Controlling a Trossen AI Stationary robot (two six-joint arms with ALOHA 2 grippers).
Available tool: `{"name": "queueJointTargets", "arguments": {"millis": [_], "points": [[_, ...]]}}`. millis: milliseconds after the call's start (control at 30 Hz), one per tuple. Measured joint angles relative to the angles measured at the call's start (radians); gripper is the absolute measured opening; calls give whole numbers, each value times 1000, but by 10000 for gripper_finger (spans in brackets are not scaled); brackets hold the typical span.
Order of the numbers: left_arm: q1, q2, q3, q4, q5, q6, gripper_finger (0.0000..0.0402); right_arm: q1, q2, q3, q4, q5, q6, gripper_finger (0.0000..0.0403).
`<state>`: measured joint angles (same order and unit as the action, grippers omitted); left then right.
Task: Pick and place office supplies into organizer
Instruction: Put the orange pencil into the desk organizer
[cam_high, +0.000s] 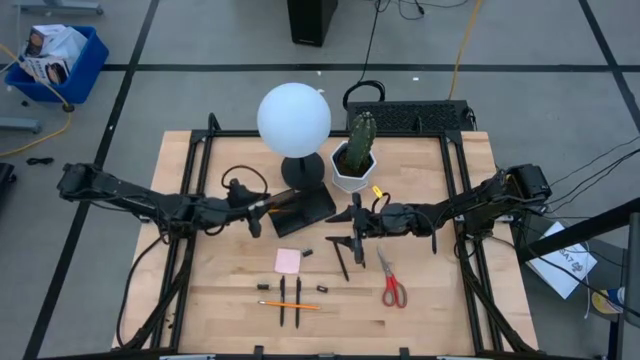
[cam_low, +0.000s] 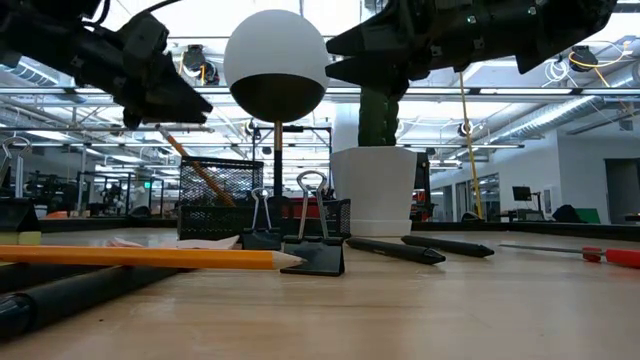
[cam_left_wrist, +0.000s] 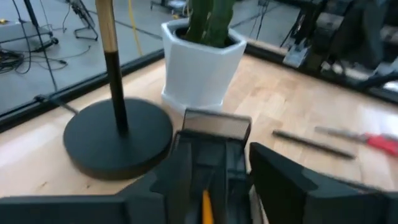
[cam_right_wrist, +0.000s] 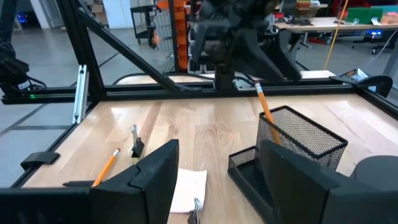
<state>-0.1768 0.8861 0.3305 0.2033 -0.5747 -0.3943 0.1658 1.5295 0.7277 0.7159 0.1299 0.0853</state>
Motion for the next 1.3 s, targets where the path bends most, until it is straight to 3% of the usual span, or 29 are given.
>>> {"name": "queueJointTargets", "arguments": {"millis": [300,567,833,1300], "points": [[-9,-6,0,139,89,46,226,0,0,0,-41,-1,0,219],[-9,-6,0,175,200,45,228,15,0,0,-152,9,46,219],[-14,-6,0,202,288,45,228,93,1,0,-247,141,53,219],[-87,-6,0,220,286,65,228,185,5,0,-171,180,32,219]]}}
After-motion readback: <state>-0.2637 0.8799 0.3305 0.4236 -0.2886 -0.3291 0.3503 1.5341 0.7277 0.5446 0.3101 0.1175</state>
